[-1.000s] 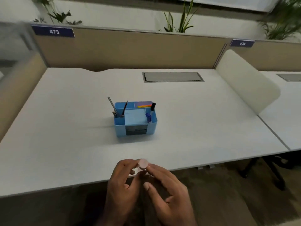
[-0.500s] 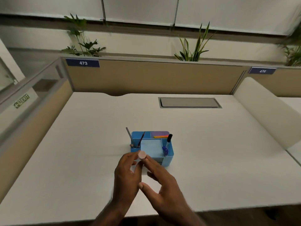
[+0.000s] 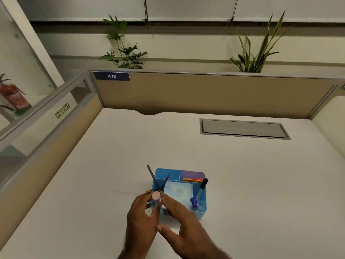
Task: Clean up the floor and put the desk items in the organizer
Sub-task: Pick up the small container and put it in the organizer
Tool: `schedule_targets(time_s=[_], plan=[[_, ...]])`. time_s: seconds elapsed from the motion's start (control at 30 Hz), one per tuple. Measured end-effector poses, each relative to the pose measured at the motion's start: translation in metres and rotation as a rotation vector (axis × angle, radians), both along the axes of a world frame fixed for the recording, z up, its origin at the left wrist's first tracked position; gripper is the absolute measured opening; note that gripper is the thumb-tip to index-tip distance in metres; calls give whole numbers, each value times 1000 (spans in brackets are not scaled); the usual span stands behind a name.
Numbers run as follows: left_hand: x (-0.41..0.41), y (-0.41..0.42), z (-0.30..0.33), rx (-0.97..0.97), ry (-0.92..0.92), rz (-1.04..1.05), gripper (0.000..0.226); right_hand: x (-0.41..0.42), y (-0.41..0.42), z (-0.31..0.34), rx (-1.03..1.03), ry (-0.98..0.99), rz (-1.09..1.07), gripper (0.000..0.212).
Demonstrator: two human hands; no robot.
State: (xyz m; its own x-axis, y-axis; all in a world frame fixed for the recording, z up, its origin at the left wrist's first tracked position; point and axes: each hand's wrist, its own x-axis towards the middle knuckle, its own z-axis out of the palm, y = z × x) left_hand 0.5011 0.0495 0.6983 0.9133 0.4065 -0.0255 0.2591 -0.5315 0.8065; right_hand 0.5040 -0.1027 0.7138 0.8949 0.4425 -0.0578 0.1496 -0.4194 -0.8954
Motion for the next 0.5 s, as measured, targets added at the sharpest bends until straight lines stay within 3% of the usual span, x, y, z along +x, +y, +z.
schedule_targets(time_s=[0.17,0.33,0.4,0.5], plan=[[1,2,2,-6,118,100,61,3,-21,8,15,-109,-141,44],[-3,25,-3,46,46,105,27,20,-64,7,90,-467,-502,14],[1,36,-2,46,108,92,15,29,-79,2,13,-435,-561,14],[17,41,4,-3,289,-4,7,39,-92,-12,-157,-223,-624,20]])
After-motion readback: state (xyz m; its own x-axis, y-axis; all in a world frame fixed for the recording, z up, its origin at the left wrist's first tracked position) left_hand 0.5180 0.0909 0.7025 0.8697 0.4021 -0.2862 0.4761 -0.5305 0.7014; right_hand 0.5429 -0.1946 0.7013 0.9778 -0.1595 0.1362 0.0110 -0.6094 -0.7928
